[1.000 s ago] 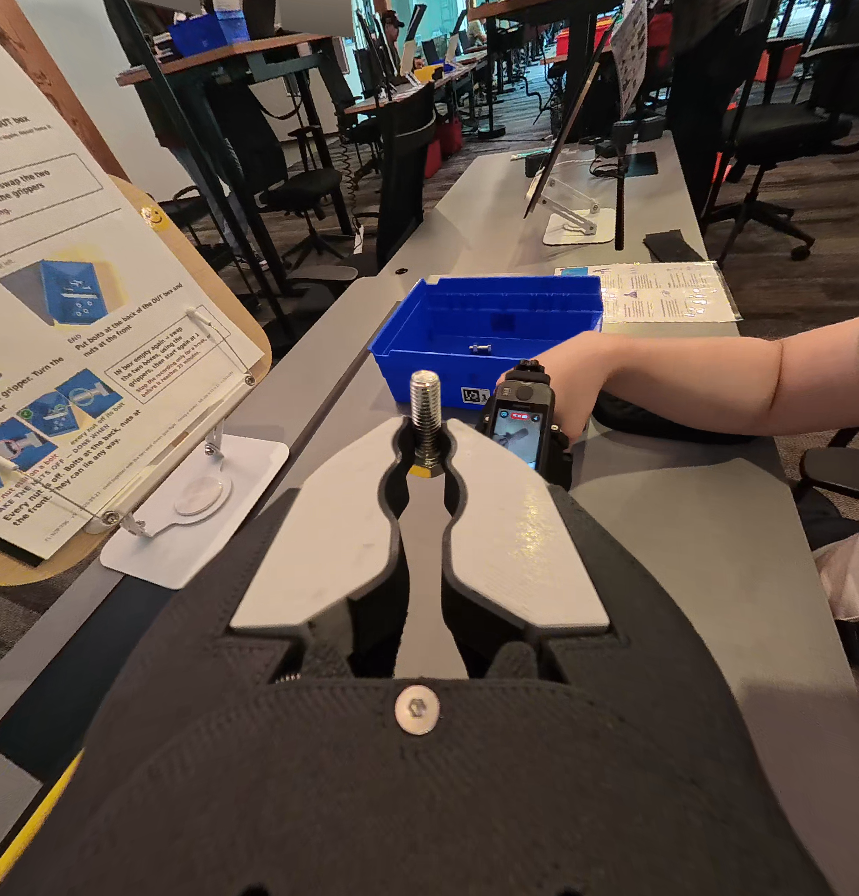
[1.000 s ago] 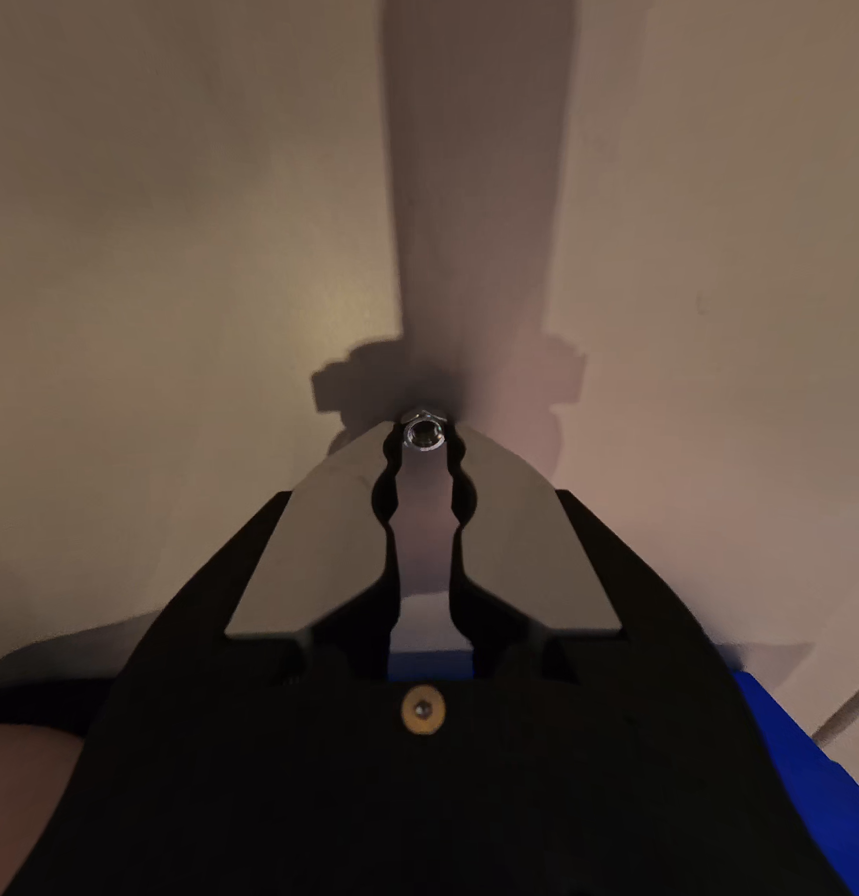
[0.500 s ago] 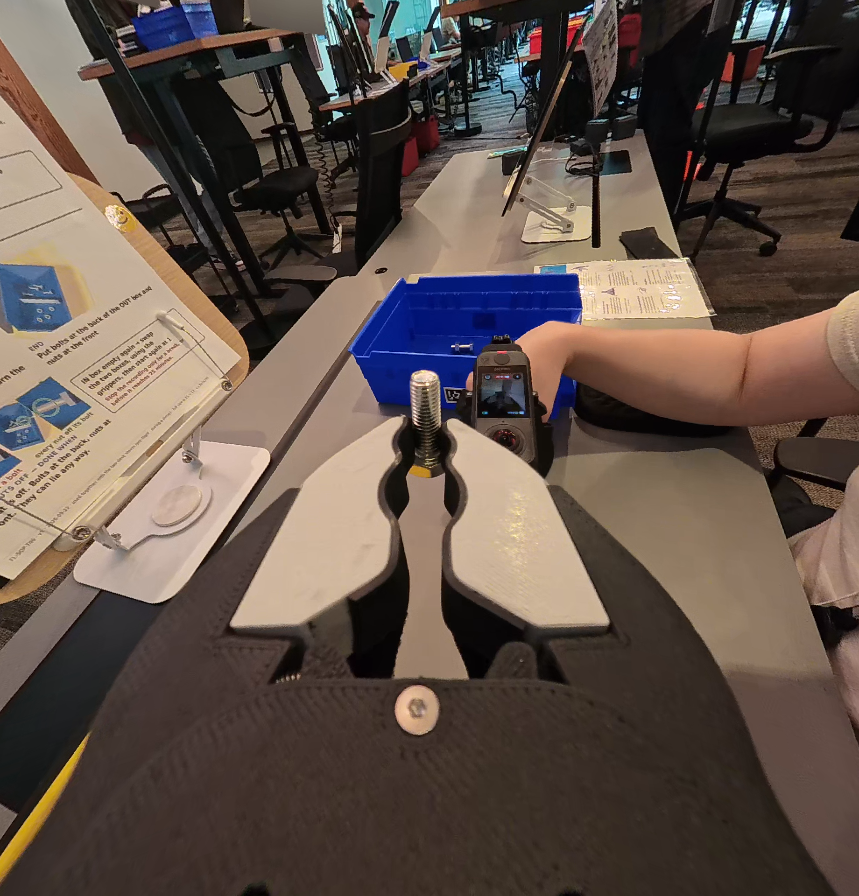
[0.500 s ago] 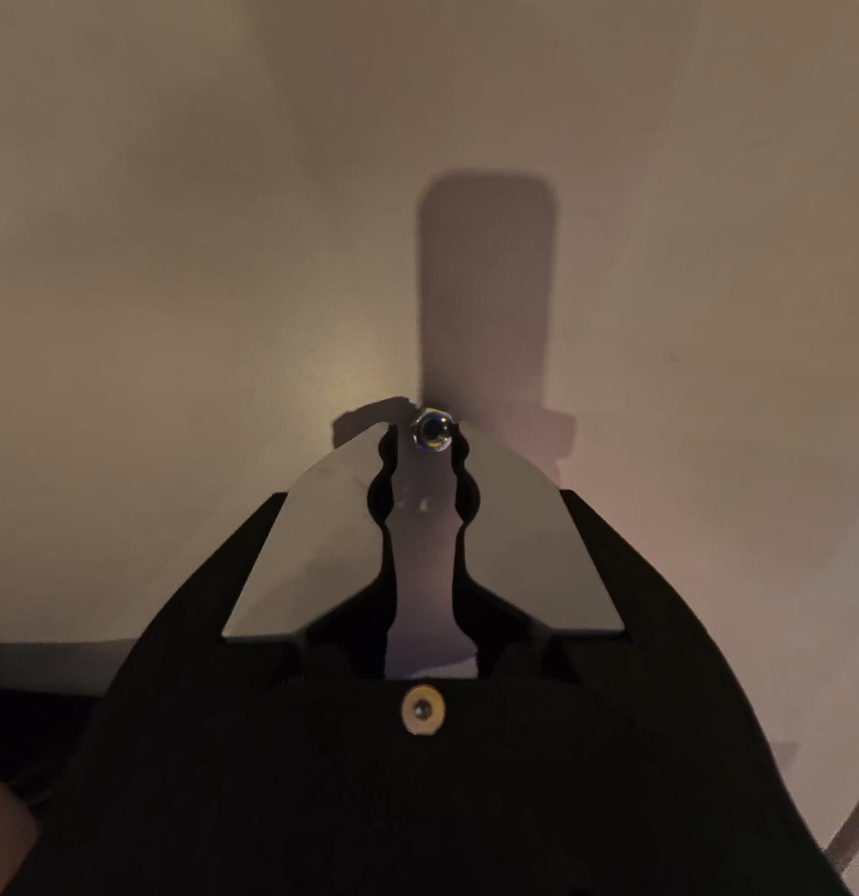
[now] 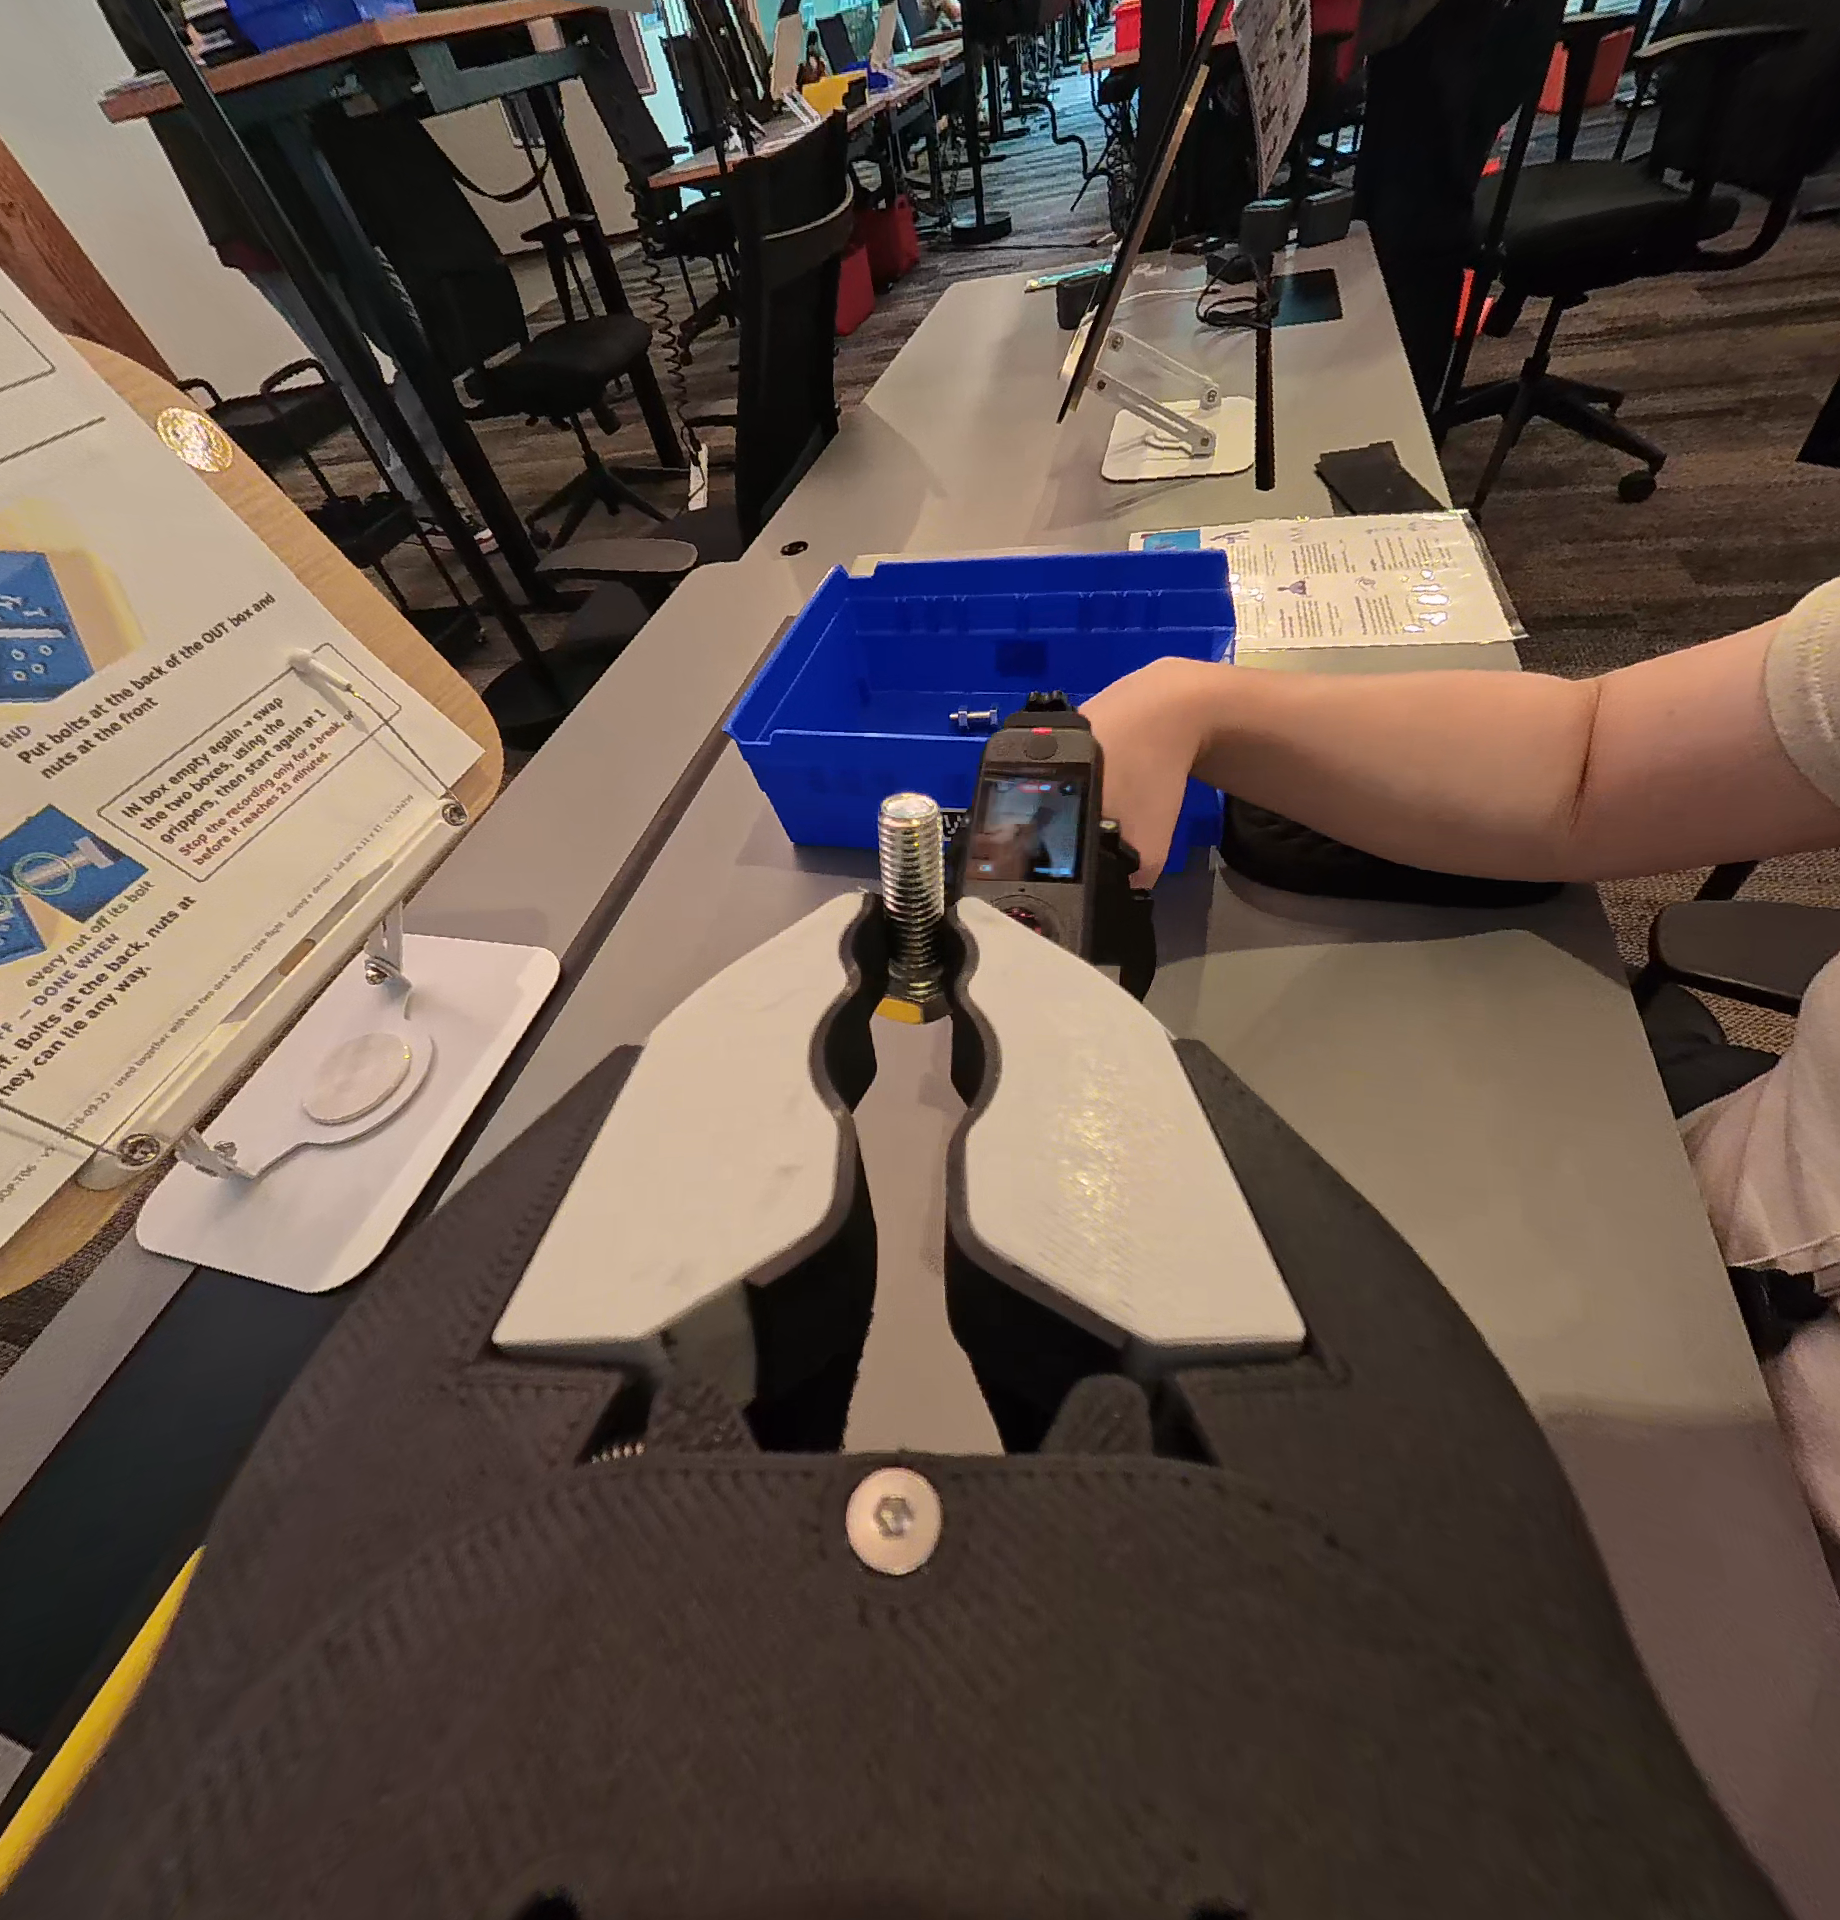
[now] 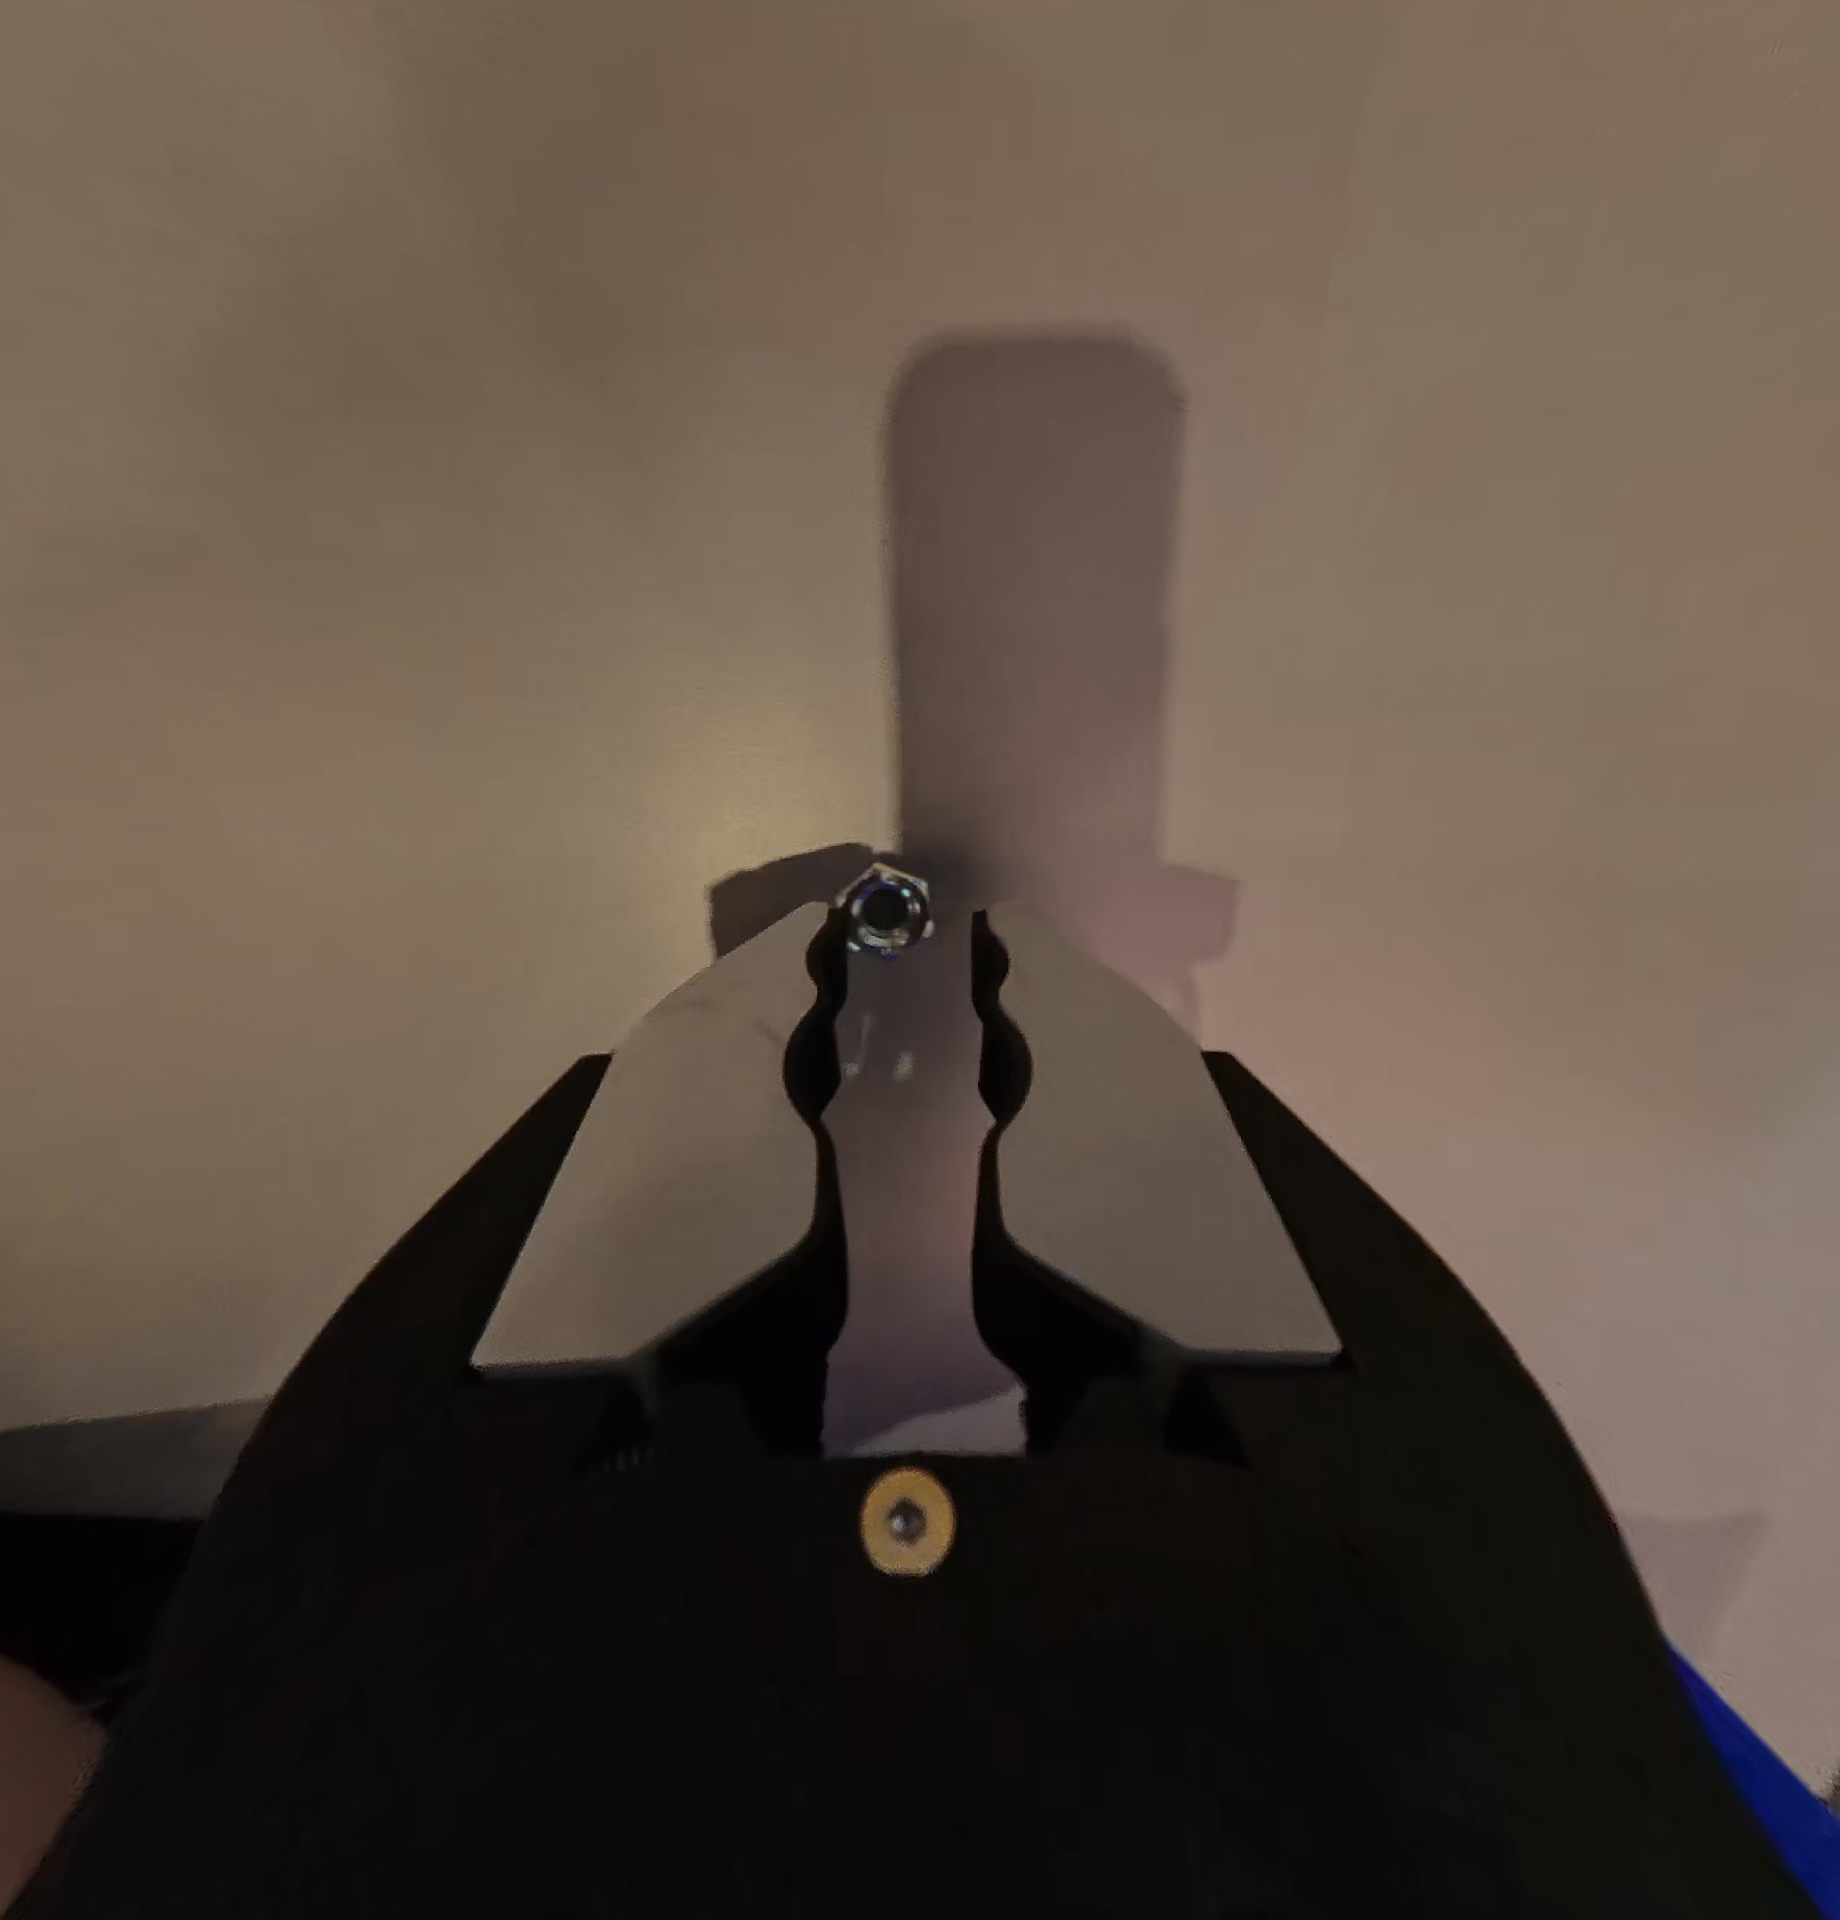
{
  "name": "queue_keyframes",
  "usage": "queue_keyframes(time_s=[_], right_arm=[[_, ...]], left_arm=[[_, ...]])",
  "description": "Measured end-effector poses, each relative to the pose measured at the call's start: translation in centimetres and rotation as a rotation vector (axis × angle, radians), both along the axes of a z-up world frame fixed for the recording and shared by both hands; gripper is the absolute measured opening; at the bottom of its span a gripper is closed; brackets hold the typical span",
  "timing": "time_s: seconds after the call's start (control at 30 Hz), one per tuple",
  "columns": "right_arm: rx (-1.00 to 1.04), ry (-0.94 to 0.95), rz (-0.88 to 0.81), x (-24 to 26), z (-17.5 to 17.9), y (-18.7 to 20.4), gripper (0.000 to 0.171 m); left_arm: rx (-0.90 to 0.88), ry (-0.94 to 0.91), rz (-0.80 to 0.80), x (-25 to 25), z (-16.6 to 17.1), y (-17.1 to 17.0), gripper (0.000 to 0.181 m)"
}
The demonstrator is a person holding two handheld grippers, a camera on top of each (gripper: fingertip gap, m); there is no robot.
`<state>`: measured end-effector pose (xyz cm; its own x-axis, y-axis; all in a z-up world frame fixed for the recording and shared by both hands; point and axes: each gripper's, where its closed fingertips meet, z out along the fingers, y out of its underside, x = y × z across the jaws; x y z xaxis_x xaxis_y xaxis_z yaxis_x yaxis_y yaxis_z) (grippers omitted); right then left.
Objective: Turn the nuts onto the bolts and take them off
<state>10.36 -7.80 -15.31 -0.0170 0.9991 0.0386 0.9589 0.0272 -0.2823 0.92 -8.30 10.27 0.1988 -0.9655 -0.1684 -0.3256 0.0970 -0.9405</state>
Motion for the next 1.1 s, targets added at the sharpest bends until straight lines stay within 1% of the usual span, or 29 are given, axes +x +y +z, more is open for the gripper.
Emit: queue_keyframes(time_s=[0.03,0.1,0.23,0.3,0.53,0.9,0.97,1.0,1.1], right_arm=[[-0.028,-0.003,-0.013,0.0,-0.1,-0.2,0.024],[-0.05,-0.009,-0.009,0.1,-0.1,-0.6,0.024],[0.031,0.014,0.097,-0.2,0.0,-0.5,0.023],[0.047,-0.001,0.088,-0.3,-0.2,-0.1,0.024],[0.0,-0.015,0.067,-0.2,-0.8,-0.3,0.02],[-0.013,-0.023,0.046,0.0,-0.8,-0.1,0.023],[-0.011,-0.018,0.051,0.0,-0.8,-0.1,0.022],[-0.006,-0.017,0.06,0.0,-0.8,-0.1,0.019],[-0.003,-0.028,0.084,-0.1,-0.8,-0.5,0.019]], left_arm=[[0.001,0.003,-0.001,0.0,0.0,0.0,0.009],[0.0,0.009,-0.001,0.1,-0.1,0.0,0.009],[0.0,0.018,-0.014,0.2,-0.3,-0.2,0.009],[0.0,0.025,-0.016,0.4,-0.5,-0.3,0.009],[-0.001,0.054,-0.008,1.0,-1.1,-0.1,0.009],[-0.008,0.064,-0.02,1.1,-1.4,-0.2,0.009],[-0.011,0.067,-0.023,1.2,-1.5,-0.2,0.009],[-0.014,0.067,-0.023,1.2,-1.5,-0.2,0.009],[-0.018,0.066,-0.023,1.2,-1.6,-0.1,0.009]])
